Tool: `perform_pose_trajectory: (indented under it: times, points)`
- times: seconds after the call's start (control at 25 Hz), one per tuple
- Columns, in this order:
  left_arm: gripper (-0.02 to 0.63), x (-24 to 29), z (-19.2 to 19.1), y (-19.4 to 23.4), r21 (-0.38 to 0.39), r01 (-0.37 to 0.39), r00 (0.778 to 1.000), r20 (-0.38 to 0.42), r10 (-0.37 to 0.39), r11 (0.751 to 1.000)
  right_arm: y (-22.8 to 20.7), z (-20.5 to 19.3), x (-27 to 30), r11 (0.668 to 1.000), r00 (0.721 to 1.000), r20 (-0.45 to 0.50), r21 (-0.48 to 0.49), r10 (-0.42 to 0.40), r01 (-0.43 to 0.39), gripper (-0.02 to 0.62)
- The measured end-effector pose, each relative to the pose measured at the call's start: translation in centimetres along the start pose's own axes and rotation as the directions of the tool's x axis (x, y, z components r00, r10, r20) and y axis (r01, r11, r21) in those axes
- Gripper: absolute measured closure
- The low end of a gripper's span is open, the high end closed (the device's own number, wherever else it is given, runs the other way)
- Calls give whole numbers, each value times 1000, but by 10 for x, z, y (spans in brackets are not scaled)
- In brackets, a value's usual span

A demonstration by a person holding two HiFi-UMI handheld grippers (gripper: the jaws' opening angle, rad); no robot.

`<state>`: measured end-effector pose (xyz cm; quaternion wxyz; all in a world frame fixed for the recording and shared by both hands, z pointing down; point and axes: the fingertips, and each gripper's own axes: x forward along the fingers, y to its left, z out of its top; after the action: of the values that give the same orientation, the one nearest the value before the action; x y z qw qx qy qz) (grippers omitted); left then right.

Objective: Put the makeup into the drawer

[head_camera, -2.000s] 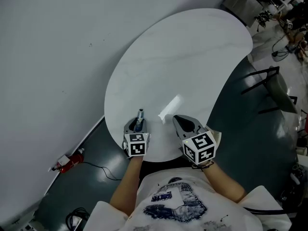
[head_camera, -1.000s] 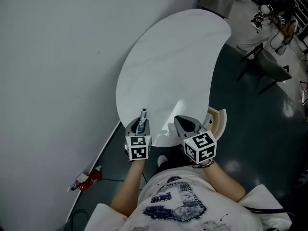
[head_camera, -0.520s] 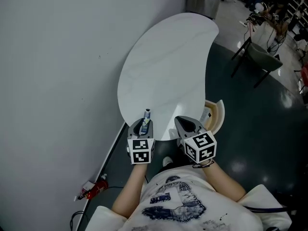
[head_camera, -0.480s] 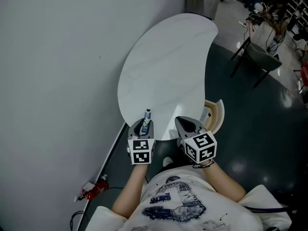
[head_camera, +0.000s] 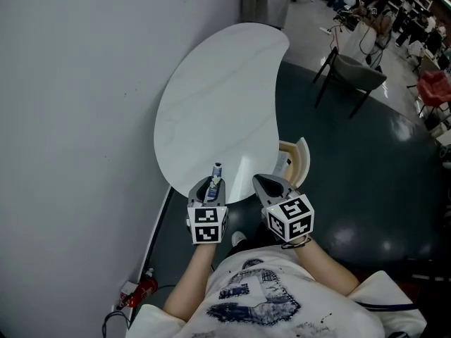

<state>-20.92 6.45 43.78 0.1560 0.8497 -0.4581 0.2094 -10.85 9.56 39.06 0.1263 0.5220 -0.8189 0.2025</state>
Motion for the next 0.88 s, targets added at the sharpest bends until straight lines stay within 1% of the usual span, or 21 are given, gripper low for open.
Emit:
perform_pose_trajectory:
  times: [0.28, 0.48, 0.76, 0.88]
  points:
    - [439, 22, 7, -36, 27, 82, 997, 0, -82, 996, -32, -8, -23, 996, 997, -3, 34, -80, 81, 575]
    - [439, 44, 7, -65, 59, 134, 991, -33, -132, 989, -61, -12, -39, 990, 992, 3, 66, -126, 126, 575]
    - [439, 90, 19, -103, 77, 168, 985, -50, -164, 983, -126, -8, -55, 979, 983, 17, 96, -181, 178, 575]
    - [439, 108, 28, -122, 90, 178, 983, -56, -173, 980, -154, -1, -61, 977, 981, 24, 101, -190, 187, 575]
